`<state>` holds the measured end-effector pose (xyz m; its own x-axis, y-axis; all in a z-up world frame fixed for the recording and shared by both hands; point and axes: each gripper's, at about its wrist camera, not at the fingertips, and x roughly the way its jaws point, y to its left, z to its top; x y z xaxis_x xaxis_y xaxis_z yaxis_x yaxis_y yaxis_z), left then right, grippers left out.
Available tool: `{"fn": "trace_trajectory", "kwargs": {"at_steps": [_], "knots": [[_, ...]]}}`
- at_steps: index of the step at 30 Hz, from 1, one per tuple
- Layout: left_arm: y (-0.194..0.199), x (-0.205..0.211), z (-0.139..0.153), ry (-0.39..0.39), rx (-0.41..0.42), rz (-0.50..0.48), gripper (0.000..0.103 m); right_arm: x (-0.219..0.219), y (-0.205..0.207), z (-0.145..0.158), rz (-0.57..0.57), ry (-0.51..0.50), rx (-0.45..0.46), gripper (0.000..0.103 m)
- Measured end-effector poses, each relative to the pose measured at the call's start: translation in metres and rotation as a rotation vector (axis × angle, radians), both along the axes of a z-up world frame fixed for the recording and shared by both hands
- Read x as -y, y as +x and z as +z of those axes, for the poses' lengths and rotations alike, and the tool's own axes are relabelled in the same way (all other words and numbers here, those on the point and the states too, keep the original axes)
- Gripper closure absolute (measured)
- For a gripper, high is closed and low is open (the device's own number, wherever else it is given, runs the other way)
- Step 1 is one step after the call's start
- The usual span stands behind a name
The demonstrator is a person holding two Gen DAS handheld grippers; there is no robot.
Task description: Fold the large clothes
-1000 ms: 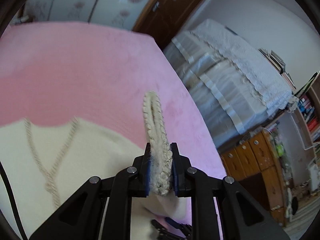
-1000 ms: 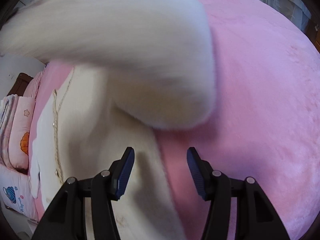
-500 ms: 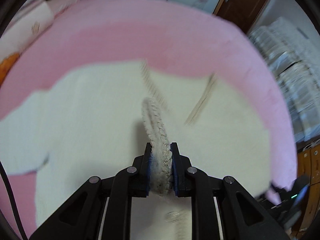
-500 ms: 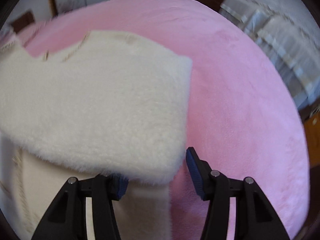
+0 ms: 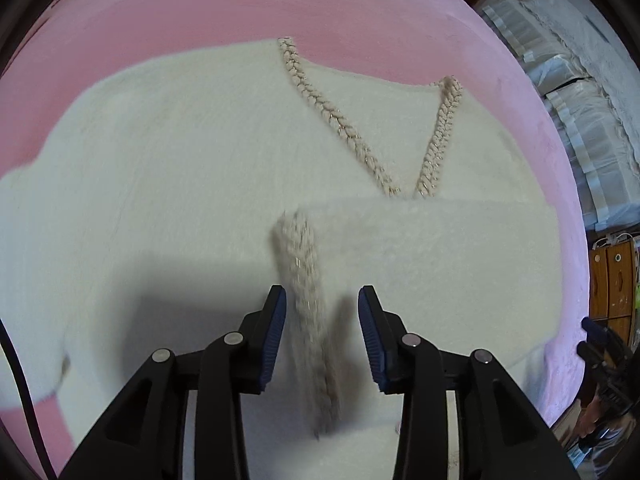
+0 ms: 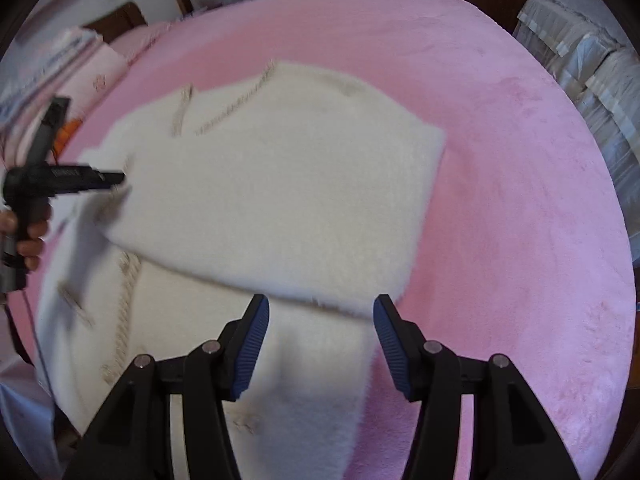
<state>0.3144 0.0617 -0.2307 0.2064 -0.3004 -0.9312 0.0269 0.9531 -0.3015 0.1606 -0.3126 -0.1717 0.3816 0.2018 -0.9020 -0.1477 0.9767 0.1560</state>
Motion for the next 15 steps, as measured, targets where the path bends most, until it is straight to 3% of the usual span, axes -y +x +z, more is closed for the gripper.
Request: {"fn": "trace_trajectory", "kwargs": {"at_steps": [2, 6, 10, 14, 15], "knots": [[0.014, -0.001, -0.009, 0.031, -0.016, 0.005, 0.067, 0.007, 0.016, 0.003, -0.059, 0.026, 0.007, 0.032], [0.032, 0.007, -0.021, 0.008, -0.032, 0.018, 0.067, 0.032, 0.061, -0.015, -0.161, 0.031, -0.007, 0.032], [0.034, 0.008, -0.016, 0.002, -0.018, 0.029, 0.086, 0.055, 0.105, -0.04, -0.213, 0.029, -0.049, 0.032], [0.032, 0.022, -0.001, 0.072, 0.029, -0.005, 0.09, 0.066, 0.135, -0.062, -0.241, 0.069, -0.077, 0.033], [0.032, 0.027, 0.009, 0.103, 0.055, -0.021, 0.09, 0.068, 0.14, -0.068, -0.242, 0.089, -0.095, 0.037]]}}
